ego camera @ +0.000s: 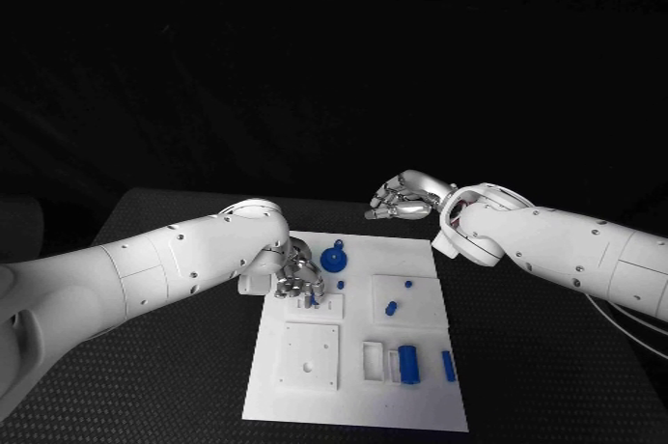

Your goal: Assemble the parts on the task board

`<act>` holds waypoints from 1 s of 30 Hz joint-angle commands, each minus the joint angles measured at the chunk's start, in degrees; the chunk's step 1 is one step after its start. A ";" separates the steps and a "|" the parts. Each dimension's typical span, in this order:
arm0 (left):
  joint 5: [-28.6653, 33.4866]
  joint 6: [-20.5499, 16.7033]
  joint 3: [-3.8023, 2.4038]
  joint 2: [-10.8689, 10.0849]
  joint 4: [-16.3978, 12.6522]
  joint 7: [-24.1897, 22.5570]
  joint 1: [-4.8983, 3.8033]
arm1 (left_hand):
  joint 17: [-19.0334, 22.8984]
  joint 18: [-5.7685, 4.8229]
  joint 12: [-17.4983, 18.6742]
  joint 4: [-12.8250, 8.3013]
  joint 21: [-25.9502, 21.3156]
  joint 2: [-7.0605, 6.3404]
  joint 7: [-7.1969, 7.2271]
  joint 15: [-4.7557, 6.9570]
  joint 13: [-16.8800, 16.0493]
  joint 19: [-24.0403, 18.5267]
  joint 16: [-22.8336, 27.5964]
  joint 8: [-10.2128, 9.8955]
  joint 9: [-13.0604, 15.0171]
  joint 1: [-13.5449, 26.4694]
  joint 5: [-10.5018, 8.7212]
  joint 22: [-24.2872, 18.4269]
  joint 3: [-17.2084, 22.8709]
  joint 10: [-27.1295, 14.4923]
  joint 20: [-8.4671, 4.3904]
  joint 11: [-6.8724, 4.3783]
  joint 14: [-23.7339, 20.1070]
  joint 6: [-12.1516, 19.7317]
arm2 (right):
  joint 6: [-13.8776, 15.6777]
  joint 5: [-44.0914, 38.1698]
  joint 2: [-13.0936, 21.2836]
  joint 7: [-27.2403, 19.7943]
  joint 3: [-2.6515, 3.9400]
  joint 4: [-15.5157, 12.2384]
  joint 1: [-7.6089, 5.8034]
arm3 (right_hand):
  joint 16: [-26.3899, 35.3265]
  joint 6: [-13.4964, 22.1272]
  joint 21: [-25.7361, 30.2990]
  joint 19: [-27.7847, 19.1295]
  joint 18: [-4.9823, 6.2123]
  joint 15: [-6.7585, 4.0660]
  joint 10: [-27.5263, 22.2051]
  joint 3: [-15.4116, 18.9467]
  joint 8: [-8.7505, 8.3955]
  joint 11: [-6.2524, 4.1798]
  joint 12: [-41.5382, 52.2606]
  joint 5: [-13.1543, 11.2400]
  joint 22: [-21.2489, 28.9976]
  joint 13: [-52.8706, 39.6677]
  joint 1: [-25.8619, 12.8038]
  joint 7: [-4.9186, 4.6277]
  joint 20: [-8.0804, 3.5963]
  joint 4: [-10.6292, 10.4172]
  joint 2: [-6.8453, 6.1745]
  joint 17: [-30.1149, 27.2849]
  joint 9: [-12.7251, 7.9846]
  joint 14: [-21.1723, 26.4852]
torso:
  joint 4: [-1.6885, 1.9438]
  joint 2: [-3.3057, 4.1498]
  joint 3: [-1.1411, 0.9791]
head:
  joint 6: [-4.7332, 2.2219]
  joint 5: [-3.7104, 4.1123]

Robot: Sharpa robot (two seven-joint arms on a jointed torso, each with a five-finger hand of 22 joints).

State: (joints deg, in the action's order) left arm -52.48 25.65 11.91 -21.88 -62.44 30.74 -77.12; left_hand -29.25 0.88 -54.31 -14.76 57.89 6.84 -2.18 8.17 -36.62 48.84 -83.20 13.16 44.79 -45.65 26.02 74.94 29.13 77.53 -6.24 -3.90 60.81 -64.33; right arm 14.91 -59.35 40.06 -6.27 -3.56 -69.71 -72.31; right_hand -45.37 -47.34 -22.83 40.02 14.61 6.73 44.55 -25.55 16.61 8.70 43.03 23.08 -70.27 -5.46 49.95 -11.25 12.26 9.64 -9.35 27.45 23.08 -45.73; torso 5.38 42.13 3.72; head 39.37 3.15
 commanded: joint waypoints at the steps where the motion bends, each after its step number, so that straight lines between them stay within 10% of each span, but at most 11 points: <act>1: -0.05 1.20 0.02 0.20 0.00 -0.05 -0.04 | -0.06 0.12 -0.40 -2.12 0.31 2.01 0.28 1.96 -0.08 0.12 -0.19 0.23 0.08 -1.61 3.63 1.10 3.05 0.21 -8.18 -0.64 1.30 -0.52 | -0.65 -0.22 -0.05 -0.23 0.01 -0.07 0.02 | -0.22 0.27 0.39 -0.01 0.39 0.15 0.19 0.14 0.38 0.18 0.22 0.29 -0.06 0.10 0.10 -0.02 0.25 -0.10 0.14 -0.10 -0.06 0.20 | 0.04 -0.01 0.03 | 0.09 0.03; 30: 0.50 2.60 0.45 0.33 0.24 -0.18 0.35 | -0.04 0.12 -0.46 -2.08 0.35 2.03 0.33 2.01 -0.11 0.18 -0.18 0.39 0.24 -1.43 3.33 1.05 3.41 0.19 -8.20 -0.69 1.34 -0.55 | -0.69 -0.23 0.02 -0.25 0.01 -0.14 0.02 | -0.24 0.27 0.43 0.00 0.39 0.15 0.19 0.16 0.40 0.18 0.27 0.28 -0.11 0.18 0.13 -0.02 0.25 -0.08 0.16 -0.13 -0.08 0.21 | 0.03 -0.02 0.01 | 0.32 0.09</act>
State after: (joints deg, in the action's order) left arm -52.28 26.92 12.30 -21.57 -62.13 30.69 -76.89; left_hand -29.24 0.88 -54.58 -14.76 57.89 6.79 -1.89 8.18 -36.66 48.84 -83.20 13.30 45.03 -45.70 26.24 74.91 29.13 77.67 -6.24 -4.16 60.82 -64.44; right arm 14.87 -59.35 40.07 -6.26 -3.56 -69.75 -72.31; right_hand -45.37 -47.34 -22.61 40.02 14.60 6.72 44.55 -25.55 16.81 8.70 43.03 23.08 -70.32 -5.37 49.95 -11.25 12.26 9.64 -9.35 27.40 23.09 -45.74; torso 5.39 42.11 3.75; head 39.66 3.22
